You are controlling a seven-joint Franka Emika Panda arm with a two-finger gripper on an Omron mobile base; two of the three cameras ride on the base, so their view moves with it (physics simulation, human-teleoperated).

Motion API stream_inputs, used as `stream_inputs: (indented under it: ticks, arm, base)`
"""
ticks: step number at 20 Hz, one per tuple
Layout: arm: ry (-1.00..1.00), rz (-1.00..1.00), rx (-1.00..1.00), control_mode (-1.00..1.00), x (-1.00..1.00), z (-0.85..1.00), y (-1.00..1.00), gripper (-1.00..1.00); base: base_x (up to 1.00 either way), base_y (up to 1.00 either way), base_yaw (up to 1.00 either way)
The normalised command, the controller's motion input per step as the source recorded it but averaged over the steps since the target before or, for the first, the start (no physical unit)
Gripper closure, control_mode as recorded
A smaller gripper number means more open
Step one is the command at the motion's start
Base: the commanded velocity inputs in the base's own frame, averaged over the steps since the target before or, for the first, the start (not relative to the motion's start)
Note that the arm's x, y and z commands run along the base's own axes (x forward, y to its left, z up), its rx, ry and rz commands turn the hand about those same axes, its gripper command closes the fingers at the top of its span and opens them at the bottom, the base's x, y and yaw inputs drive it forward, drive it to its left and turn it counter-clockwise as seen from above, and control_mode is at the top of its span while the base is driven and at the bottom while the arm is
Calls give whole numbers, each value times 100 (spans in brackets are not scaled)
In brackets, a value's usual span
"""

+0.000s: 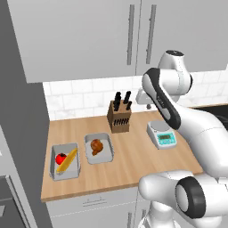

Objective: Take the meat container that has the chicken drumstick and place it on the second highest rack of the freezer. Then take the vegetable container that has the tomato and corn and place it on the highest rack of the freezer.

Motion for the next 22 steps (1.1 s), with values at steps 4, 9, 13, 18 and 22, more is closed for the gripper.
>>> stream_inputs:
  ticks: [4,9,13,18,22]
  arm:
    - [0,0,2,-100,0,-2,0,-100]
    - [0,0,0,-100,0,0,0,-100]
    - [-7,4,3,-100,-61,-33,21,-100]
    - [-3,-9,12,-100,-45,-78,80,-100]
    - [10,-25,7,-100,-5,-87,98,-100]
  base:
    - [0,0,0]
    - [0,0,0]
    - [0,0,0]
    - [0,0,0]
    - [0,0,0]
